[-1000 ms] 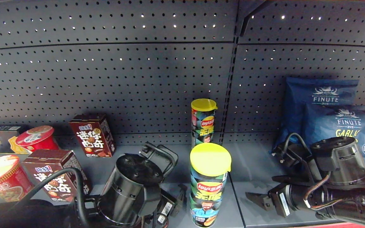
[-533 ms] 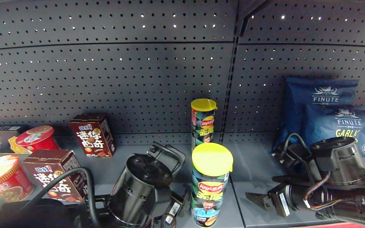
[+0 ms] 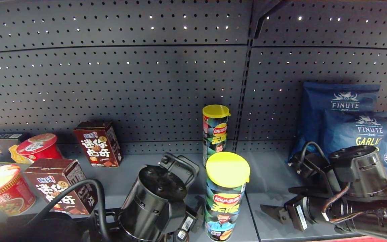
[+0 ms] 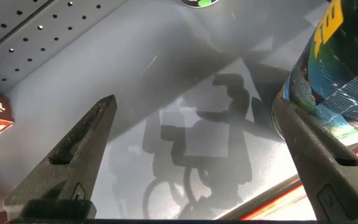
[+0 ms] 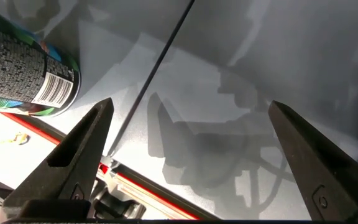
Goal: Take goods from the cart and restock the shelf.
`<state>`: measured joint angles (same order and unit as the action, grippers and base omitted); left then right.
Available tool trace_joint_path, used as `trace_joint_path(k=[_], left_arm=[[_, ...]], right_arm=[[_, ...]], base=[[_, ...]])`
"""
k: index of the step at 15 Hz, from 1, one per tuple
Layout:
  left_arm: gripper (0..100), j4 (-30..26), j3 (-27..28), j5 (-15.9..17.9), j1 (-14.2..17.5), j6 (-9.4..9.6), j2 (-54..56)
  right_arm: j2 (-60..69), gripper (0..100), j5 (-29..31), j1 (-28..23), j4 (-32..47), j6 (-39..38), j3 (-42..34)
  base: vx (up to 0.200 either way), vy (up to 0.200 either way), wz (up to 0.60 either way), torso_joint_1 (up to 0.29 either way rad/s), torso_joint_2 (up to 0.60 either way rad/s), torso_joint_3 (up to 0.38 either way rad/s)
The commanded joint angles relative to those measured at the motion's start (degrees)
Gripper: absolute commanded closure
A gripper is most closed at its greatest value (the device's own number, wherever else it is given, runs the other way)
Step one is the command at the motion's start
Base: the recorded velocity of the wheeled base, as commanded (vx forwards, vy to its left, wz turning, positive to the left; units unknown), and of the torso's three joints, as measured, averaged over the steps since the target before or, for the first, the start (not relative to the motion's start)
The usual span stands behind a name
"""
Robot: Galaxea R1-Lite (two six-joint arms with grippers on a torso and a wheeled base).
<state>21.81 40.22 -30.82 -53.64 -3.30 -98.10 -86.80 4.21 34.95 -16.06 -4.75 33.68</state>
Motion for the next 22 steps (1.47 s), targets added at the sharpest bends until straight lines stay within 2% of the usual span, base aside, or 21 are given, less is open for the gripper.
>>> trace_joint_path(k=[1, 4, 8, 11, 14, 15, 17, 19, 20, 21, 22], left_arm=[[0, 0.0, -0.9, 0.0, 1.3, -0.74, 0.5], [0, -0.4, -1.7, -0.1, 5.3, -1.35, 5.0], [0, -0.3, -2.1, 0.0, 7.5, -1.35, 11.3], [0, 0.5, -2.1, 0.0, 9.6, -1.27, 16.4], [0, 1.0, -4.4, 0.0, 15.5, -0.92, 23.9], [0, 0.6, -7.9, 0.1, 19.2, -0.92, 29.7], [0, 0.3, -12.7, 0.7, 23.6, -0.83, 38.3], [0, -0.1, -16.4, 0.5, 29.6, -0.48, 46.9], [0, -0.1, -17.5, 0.2, 29.9, -0.04, 49.3], [0, -0.3, -20.4, -1.6, 30.0, 1.19, 54.5], [0, -0.8, -21.4, -3.1, 30.0, 2.25, 56.3]], right_arm=[[0.6, 0, 0.1, -0.1, -0.1, -0.1, -0.4], [5.8, 0, 0.1, -1.8, -0.1, -0.4, -1.9], [15.0, 0, 0.8, -2.6, 0.8, -3.2, -2.3], [23.3, 0, 1.2, -6.6, 3.8, -3.1, -3.9], [30.2, 0, 1.8, -12.5, 4.5, -2.9, -4.5], [34.4, 0, 2.2, -17.9, 5.8, -2.9, -5.6], [42.5, 0, 2.6, -24.6, 8.4, -3.0, -8.8], [54.6, 0, 5.9, -26.1, 20.3, -3.0, -10.5], [58.0, 0, 6.5, -27.1, 23.8, -3.0, -10.5], [64.2, 0, 6.4, -33.2, 29.3, -2.8, -10.3], [66.2, 0, 6.3, -35.7, 30.8, -2.8, -10.3]], base=[[0.0, 0.0, 0.0, 0.0, 0.0, 0.0], [0.0, 0.0, 0.0, 0.0, 0.0, 0.0], [0.0, 0.0, 0.0, 0.0, 0.0, 0.0], [0.0, 0.0, 0.0, 0.0, 0.0, 0.0], [0.0, 0.0, 0.0, 0.0, 0.0, 0.0], [0.0, 0.0, 0.0, 0.0, 0.0, 0.0], [0.0, 0.0, 0.0, 0.0, 0.0, 0.0], [0.0, 0.0, 0.0, 0.0, 0.0, 0.0], [0.0, 0.0, 0.0, 0.0, 0.0, 0.0], [0.0, 0.0, 0.0, 0.0, 0.0, 0.0], [0.0, 0.0, 0.0, 0.0, 0.0, 0.0]])
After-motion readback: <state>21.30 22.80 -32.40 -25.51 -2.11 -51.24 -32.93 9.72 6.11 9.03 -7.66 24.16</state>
